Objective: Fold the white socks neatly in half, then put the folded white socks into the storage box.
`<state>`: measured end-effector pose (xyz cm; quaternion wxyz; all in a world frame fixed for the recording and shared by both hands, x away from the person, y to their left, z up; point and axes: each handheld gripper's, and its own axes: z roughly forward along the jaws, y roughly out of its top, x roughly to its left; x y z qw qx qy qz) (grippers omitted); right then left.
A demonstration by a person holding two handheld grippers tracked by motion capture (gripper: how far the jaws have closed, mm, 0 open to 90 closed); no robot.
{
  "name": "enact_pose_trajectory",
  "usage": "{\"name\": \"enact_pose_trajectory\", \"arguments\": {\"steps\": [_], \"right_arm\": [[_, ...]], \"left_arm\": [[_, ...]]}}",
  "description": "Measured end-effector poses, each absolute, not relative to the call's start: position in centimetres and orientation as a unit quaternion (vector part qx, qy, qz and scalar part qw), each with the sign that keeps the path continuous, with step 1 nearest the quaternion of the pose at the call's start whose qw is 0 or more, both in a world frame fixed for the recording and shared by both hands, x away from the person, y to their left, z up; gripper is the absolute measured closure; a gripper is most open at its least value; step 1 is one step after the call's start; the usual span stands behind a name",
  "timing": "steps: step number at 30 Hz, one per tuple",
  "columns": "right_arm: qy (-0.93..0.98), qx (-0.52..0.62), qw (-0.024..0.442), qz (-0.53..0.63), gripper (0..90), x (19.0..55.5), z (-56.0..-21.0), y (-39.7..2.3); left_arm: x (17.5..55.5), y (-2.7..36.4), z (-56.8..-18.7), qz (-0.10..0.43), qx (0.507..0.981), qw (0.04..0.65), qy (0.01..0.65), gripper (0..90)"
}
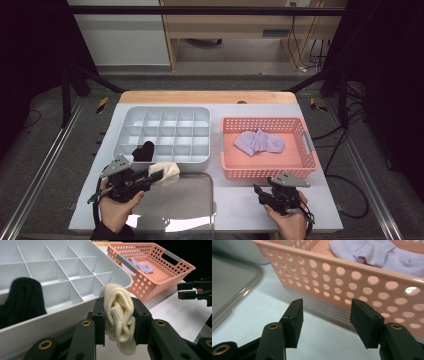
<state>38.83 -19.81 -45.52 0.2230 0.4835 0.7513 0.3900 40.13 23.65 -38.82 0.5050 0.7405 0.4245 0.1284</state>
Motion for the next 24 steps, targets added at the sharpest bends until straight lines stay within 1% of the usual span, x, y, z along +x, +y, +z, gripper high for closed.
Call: {"name": "enact_pose_trajectory", "arguments": {"steps": [6,12,22,24], "right_arm": [[0.75,0.486,0.235,0.382,42.5,38.4,-45.5,-20.3],[0.745,0.495,0.231,0.383,41.7,38.2,-45.6,-20.6],[0.745,0.493,0.232,0.384,41.5,38.1,-45.7,-20.7],[0.752,0.486,0.242,0.374,41.5,37.9,-45.7,-20.5]], "left_arm": [[41.2,24.5,-37.1,0.145,0.742,0.497,0.427,67.2],[42.4,25.1,-35.4,0.155,0.737,0.498,0.43,67.1],[43.8,25.2,-34.2,0.161,0.732,0.501,0.433,67.1],[44.4,25.3,-34.1,0.168,0.732,0.495,0.438,67.1]]}}
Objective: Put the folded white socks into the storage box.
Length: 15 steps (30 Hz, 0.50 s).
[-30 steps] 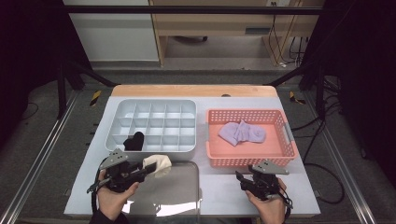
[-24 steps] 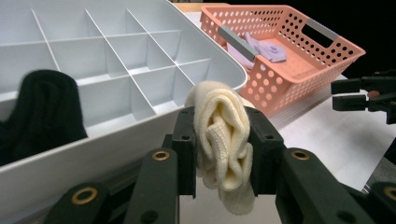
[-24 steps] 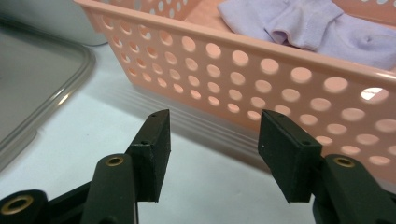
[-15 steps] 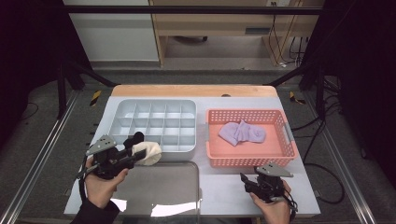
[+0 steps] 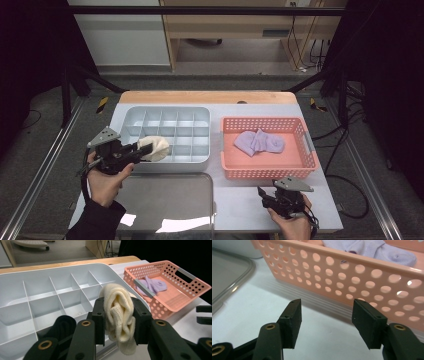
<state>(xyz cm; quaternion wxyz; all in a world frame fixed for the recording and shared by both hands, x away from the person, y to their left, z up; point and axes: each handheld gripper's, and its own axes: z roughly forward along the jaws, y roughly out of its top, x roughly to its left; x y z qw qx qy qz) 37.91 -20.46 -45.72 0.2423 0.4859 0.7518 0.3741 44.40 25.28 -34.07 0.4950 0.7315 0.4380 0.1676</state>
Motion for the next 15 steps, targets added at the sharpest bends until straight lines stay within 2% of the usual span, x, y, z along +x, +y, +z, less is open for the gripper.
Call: {"name": "enact_pose_trajectory", "arguments": {"steps": [15], "right_arm": [[0.756,0.485,0.231,0.375,41.4,38.1,-46.1,-20.1]], "left_arm": [[48.6,25.0,-36.6,0.171,0.74,0.447,0.472,67.2]]}}
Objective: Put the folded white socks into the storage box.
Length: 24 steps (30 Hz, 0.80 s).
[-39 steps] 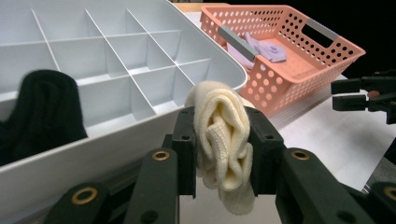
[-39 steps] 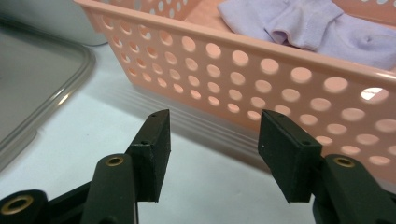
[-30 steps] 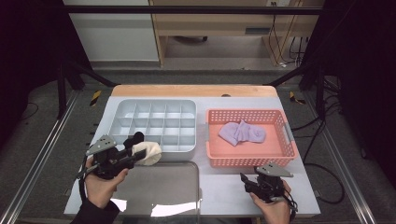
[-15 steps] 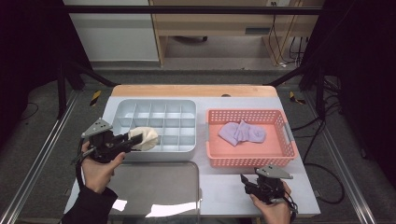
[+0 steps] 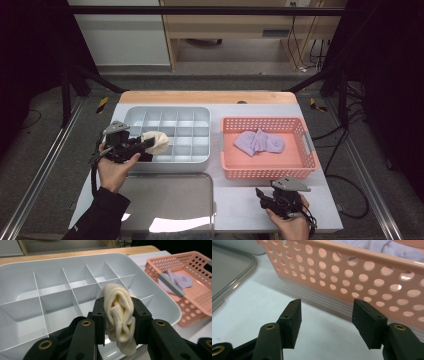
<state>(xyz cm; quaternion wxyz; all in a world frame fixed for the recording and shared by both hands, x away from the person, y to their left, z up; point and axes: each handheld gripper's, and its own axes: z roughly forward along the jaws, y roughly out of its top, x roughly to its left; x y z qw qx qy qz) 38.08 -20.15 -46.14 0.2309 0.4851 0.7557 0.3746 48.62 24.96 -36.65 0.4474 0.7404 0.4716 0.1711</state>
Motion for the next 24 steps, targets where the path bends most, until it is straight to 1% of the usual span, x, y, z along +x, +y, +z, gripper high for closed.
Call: {"name": "enact_pose_trajectory", "arguments": {"steps": [9,18,21,24], "right_arm": [[0.758,0.484,0.228,0.373,41.3,38.1,-46.3,-20.0],[0.759,0.483,0.228,0.372,41.2,38.2,-46.3,-20.0],[0.76,0.484,0.227,0.371,41.2,38.2,-46.3,-20.0],[0.759,0.484,0.225,0.372,41.1,38.2,-46.3,-20.0]], "left_arm": [[50.1,24.7,-38.8,0.161,0.761,0.408,0.477,67.3],[50.1,24.1,-39.4,0.165,0.786,0.376,0.462,67.6],[50.0,23.8,-40.1,0.147,0.797,0.362,0.46,67.8],[50.1,23.6,-40.5,0.142,0.804,0.351,0.458,67.9]]}}
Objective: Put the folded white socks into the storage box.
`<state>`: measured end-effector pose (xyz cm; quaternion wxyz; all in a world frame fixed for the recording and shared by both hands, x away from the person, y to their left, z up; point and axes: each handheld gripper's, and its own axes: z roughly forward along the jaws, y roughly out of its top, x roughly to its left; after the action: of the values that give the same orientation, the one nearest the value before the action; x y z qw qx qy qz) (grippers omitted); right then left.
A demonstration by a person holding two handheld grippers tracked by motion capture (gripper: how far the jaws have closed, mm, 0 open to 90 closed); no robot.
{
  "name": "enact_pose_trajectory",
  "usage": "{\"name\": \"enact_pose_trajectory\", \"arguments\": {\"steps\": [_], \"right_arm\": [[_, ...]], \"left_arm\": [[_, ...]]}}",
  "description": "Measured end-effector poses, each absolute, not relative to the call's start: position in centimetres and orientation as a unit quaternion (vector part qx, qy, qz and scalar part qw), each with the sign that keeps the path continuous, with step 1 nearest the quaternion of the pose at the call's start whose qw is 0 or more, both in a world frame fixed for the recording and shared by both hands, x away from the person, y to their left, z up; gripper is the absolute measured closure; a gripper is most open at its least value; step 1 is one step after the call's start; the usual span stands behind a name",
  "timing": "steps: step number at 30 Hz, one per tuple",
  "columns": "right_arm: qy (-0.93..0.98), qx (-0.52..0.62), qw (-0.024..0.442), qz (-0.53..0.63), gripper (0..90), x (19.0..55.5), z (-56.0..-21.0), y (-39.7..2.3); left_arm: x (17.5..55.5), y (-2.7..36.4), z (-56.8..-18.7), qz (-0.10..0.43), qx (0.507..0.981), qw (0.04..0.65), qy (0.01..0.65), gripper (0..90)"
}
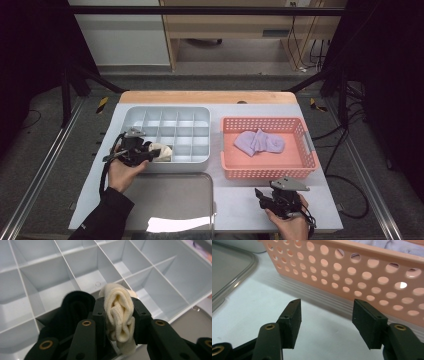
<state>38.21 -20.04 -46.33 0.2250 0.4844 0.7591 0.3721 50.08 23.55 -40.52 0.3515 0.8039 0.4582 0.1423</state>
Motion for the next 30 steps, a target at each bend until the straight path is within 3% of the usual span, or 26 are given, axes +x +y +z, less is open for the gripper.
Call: {"name": "enact_pose_trajectory", "arguments": {"steps": [14,20,23,27,30], "right_arm": [[0.763,0.482,0.222,0.369,40.7,38.3,-46.5,-19.9],[0.763,0.484,0.219,0.367,39.8,38.3,-46.6,-19.8],[0.764,0.483,0.22,0.367,39.6,38.3,-46.5,-19.8],[0.763,0.485,0.219,0.367,39.7,38.3,-46.6,-19.8],[0.763,0.485,0.219,0.367,39.7,38.3,-46.6,-19.8]], "left_arm": [[51.2,22.0,-42.0,0.142,0.817,0.318,0.459,65.8],[51.0,22.3,-41.9,0.136,0.809,0.348,0.454,47.7],[50.5,22.7,-41.3,0.142,0.798,0.37,0.453,44.8],[50.2,23.1,-40.9,0.159,0.784,0.386,0.459,50.0],[50.3,23.0,-41.5,0.169,0.78,0.383,0.465,67.3]]}}
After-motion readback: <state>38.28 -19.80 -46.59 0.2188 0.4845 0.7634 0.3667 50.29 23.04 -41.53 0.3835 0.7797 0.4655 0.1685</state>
